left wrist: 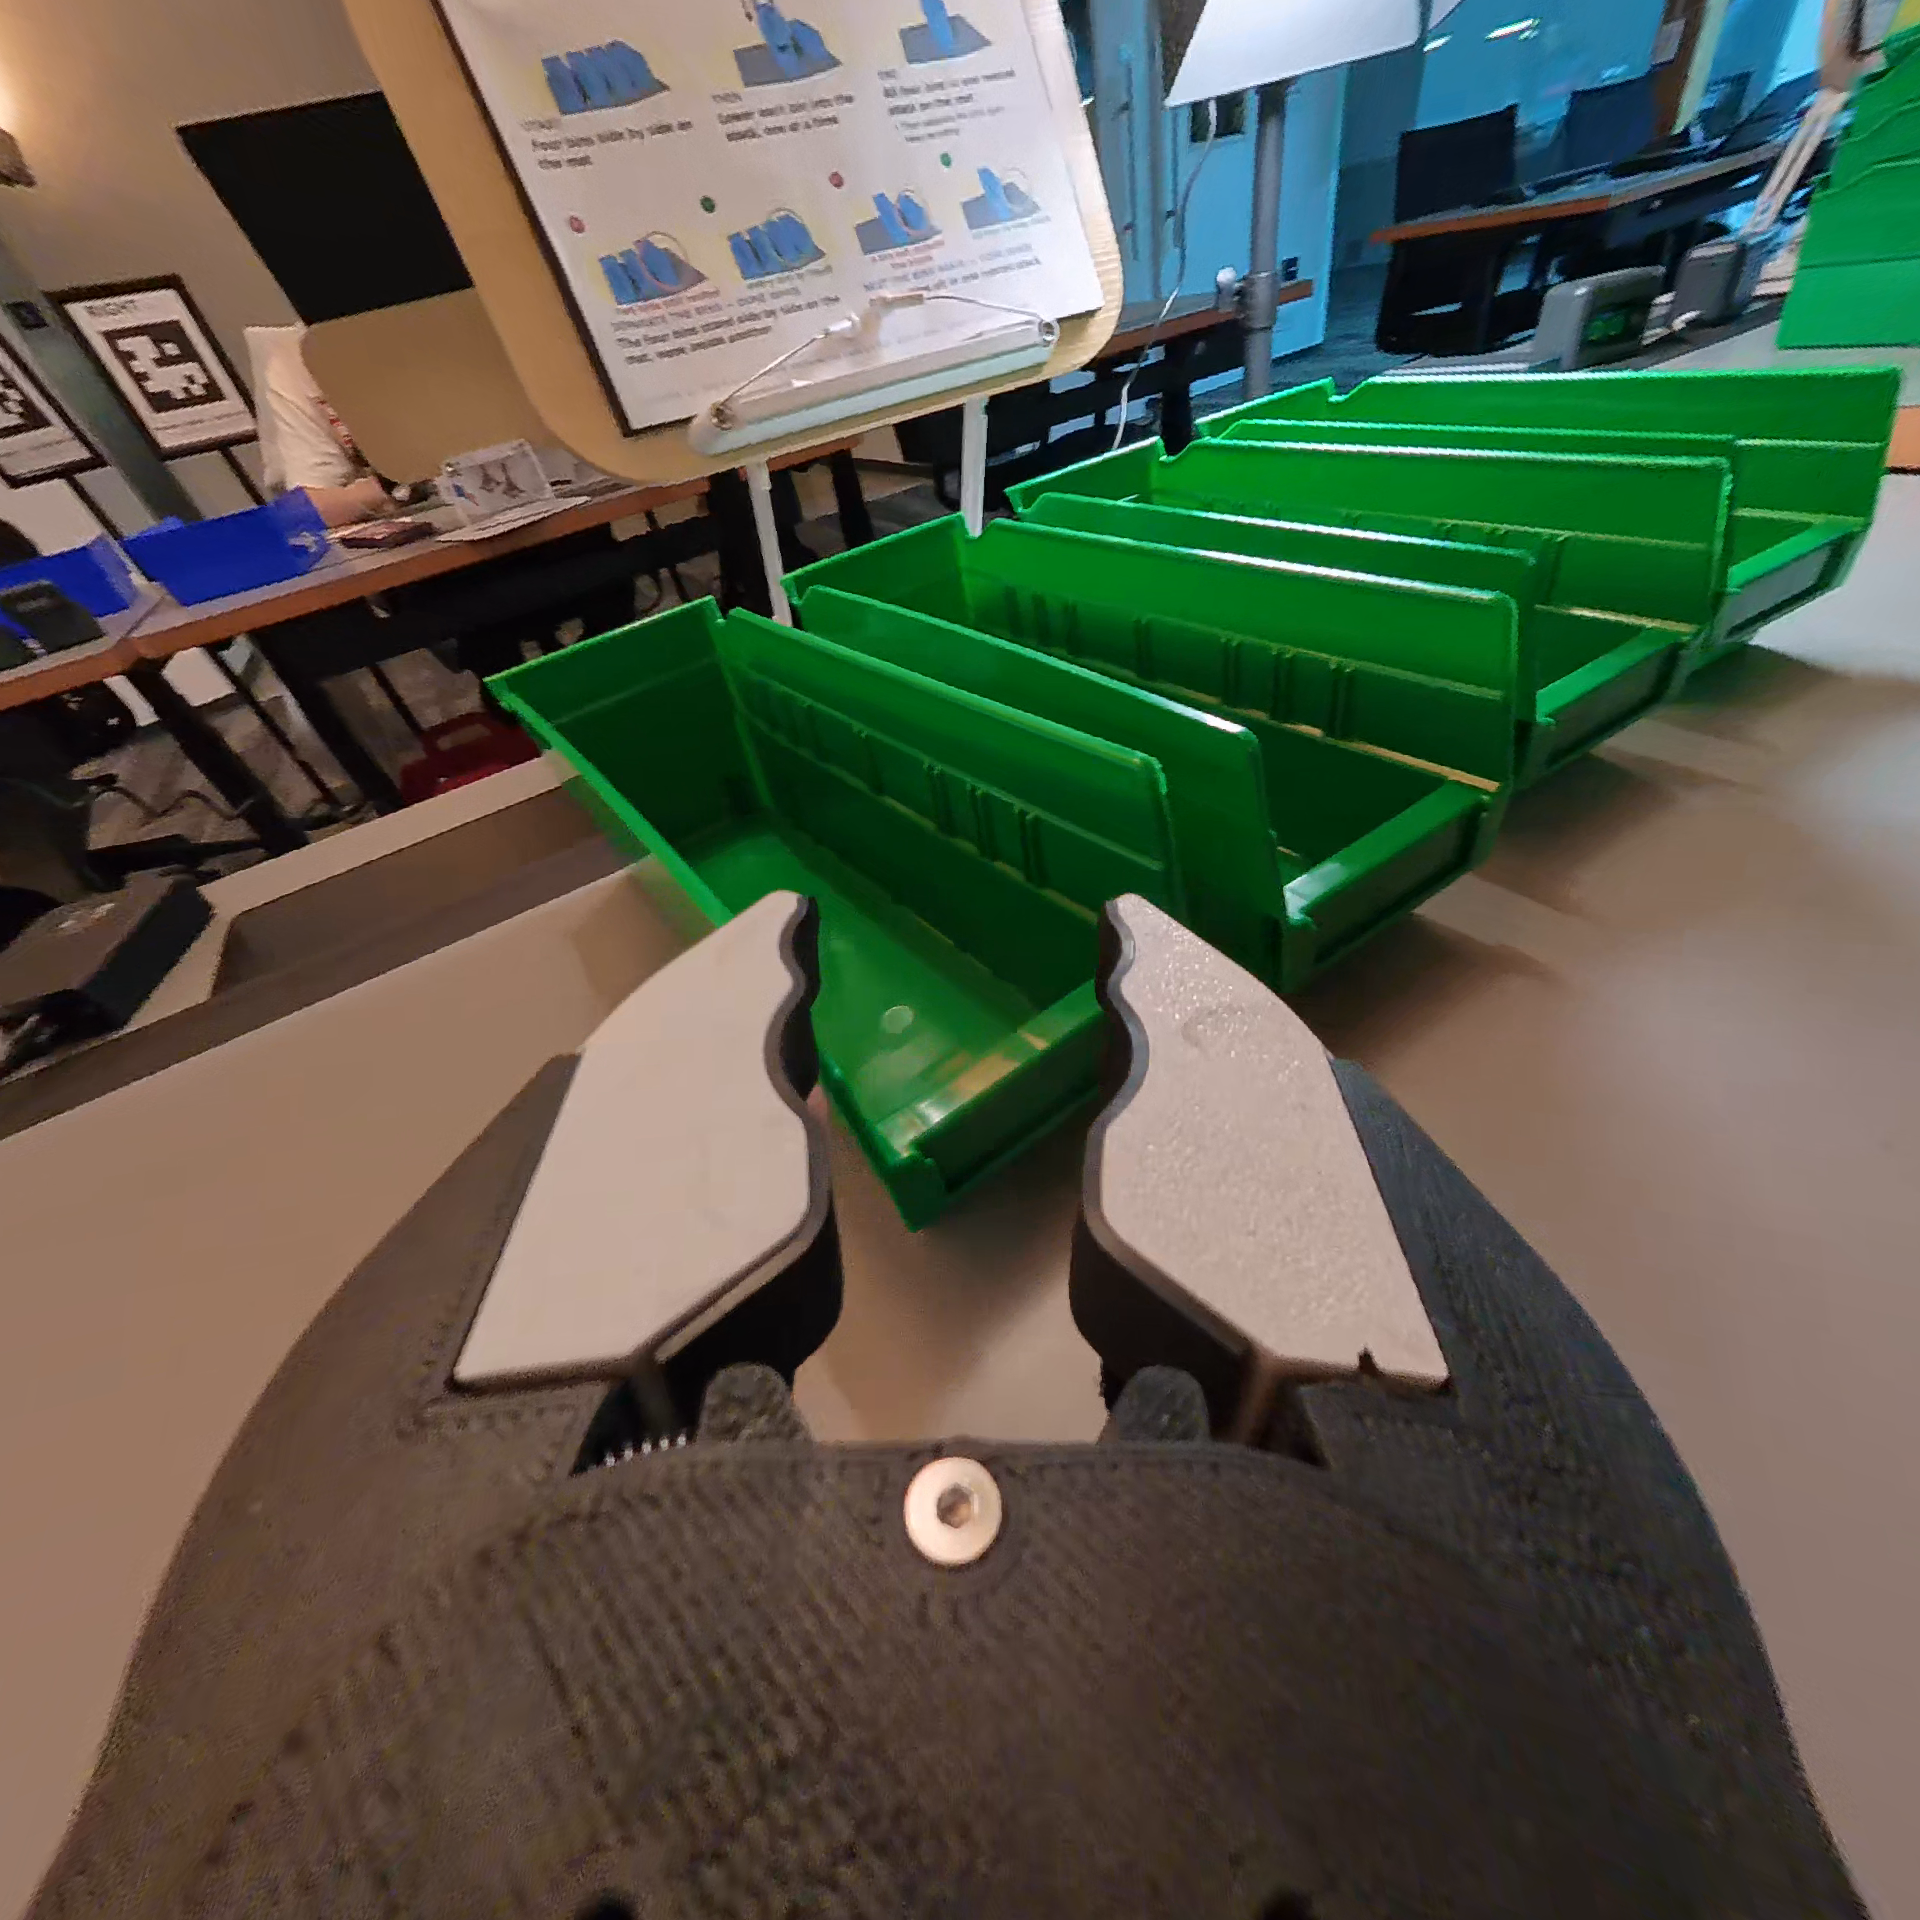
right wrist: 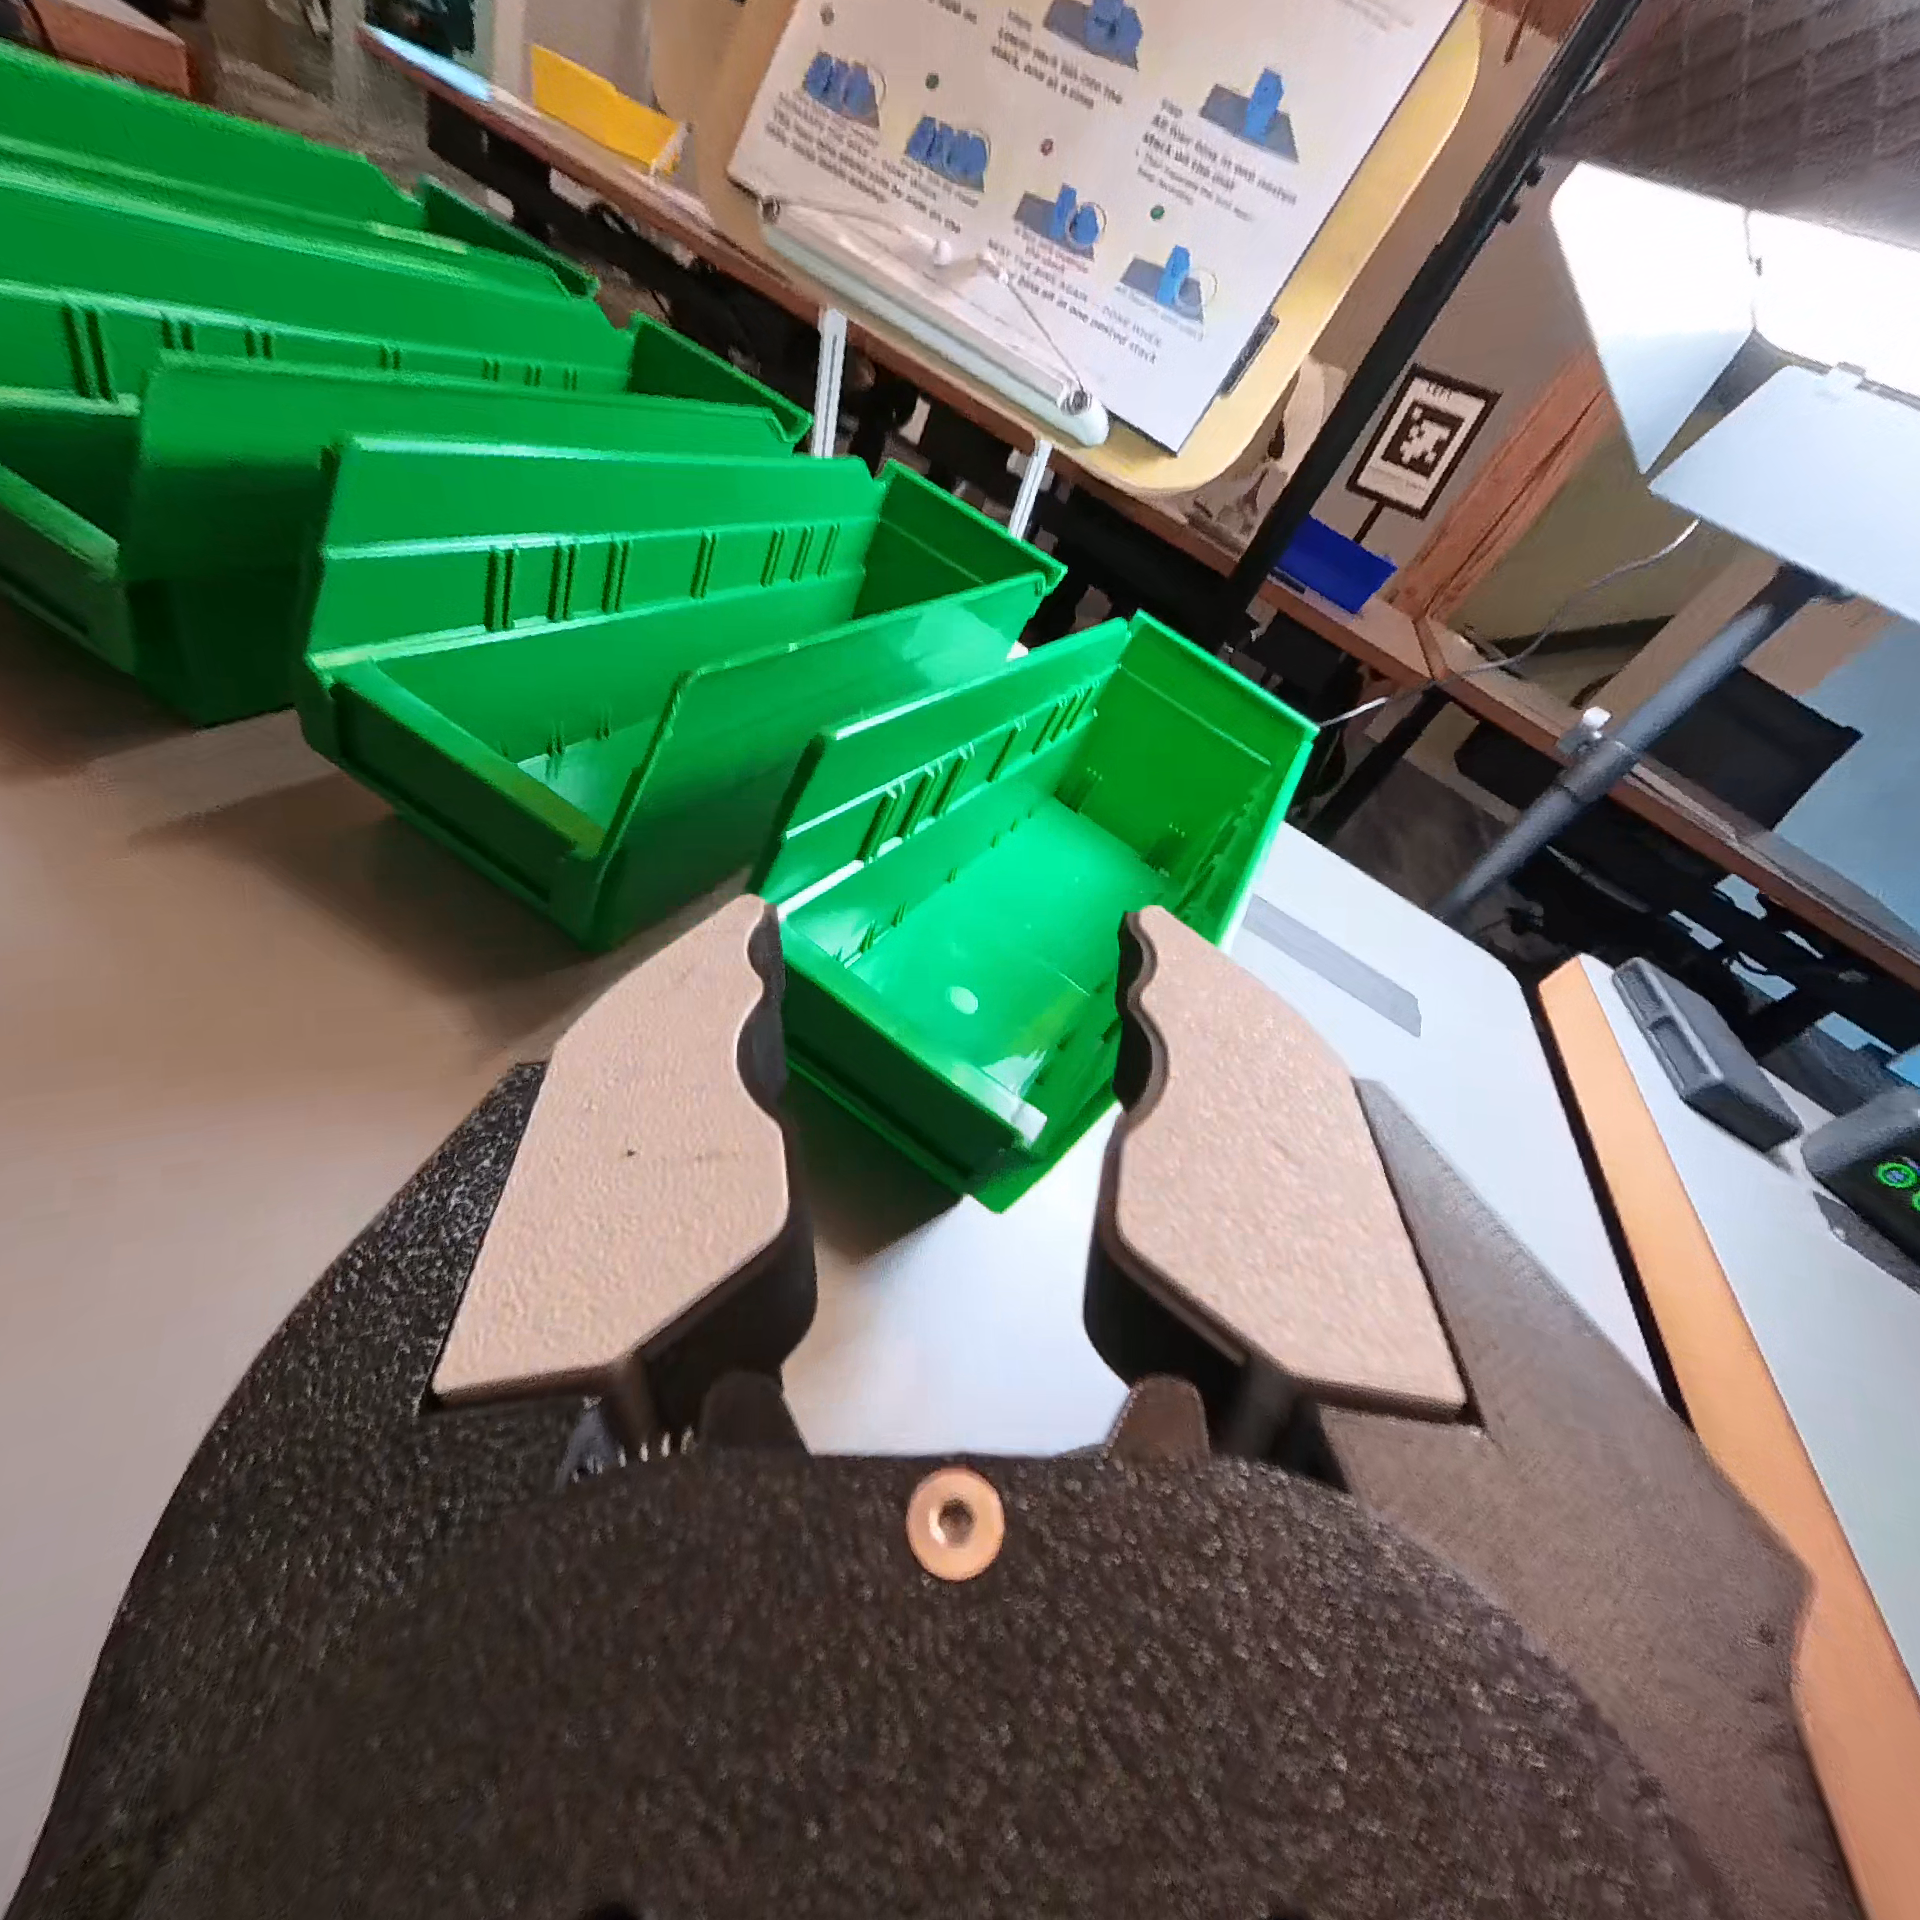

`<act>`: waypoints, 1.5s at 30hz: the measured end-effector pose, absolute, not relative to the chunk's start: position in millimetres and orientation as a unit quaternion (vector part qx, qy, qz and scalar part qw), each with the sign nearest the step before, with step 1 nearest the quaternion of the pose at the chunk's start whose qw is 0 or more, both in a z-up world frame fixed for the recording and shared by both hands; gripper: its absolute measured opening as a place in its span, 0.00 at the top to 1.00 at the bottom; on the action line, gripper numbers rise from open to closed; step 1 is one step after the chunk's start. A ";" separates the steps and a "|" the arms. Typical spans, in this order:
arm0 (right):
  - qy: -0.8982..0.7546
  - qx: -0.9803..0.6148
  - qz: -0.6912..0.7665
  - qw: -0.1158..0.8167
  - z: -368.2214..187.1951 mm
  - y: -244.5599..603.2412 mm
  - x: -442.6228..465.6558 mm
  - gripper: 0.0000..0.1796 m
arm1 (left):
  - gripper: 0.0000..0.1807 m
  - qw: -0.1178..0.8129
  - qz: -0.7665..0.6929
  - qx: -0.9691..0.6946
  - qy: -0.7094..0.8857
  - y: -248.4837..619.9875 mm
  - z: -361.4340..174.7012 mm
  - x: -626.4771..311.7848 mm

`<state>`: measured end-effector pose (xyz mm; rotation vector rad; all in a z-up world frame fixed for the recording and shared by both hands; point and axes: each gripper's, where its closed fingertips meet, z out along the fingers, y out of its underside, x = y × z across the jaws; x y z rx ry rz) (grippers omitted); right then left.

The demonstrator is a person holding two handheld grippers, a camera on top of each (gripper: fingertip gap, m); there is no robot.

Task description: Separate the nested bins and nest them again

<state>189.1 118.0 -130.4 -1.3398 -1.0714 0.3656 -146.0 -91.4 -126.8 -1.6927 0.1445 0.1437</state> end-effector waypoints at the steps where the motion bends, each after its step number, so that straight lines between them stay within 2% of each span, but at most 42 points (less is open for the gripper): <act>1: -0.475 -0.590 0.153 0.634 -134.7 118.6 188.8 0.66 | 0.72 0.657 0.069 -0.748 0.062 -92.3 -126.6 -147.9; 14: -0.523 -0.646 0.090 0.549 -183.6 124.5 182.3 0.66 | 0.71 0.648 0.077 -0.757 0.029 -96.2 -126.2 -166.0; 18: -0.555 -0.637 0.051 0.532 -188.8 125.5 180.7 0.68 | 0.71 0.642 0.076 -0.762 0.033 -95.0 -130.2 -163.9; 26: -0.687 -0.586 -0.078 0.422 -191.0 131.9 165.8 0.70 | 0.71 0.633 0.081 -0.768 0.046 -90.3 -140.1 -156.5; 31: -0.750 -0.579 -0.111 0.300 -212.9 145.6 163.5 0.69 | 0.71 0.637 0.082 -0.765 0.041 -92.3 -137.5 -158.9; 33: -0.767 -0.575 -0.113 0.261 -222.5 147.6 163.6 0.70 | 0.71 0.639 0.082 -0.764 0.041 -92.8 -136.1 -159.1; 34: -0.773 -0.573 -0.109 0.250 -225.6 148.0 162.6 0.75 | 0.71 0.640 0.082 -0.763 0.040 -93.2 -135.1 -159.0; 38: -0.788 -0.559 -0.095 0.241 -228.7 147.4 160.3 0.83 | 0.72 0.643 0.077 -0.760 0.042 -94.7 -132.1 -156.0; 45: -0.795 -0.533 -0.082 0.279 -205.5 119.5 162.4 0.84 | 0.72 0.649 0.060 -0.756 0.062 -103.8 -121.8 -138.3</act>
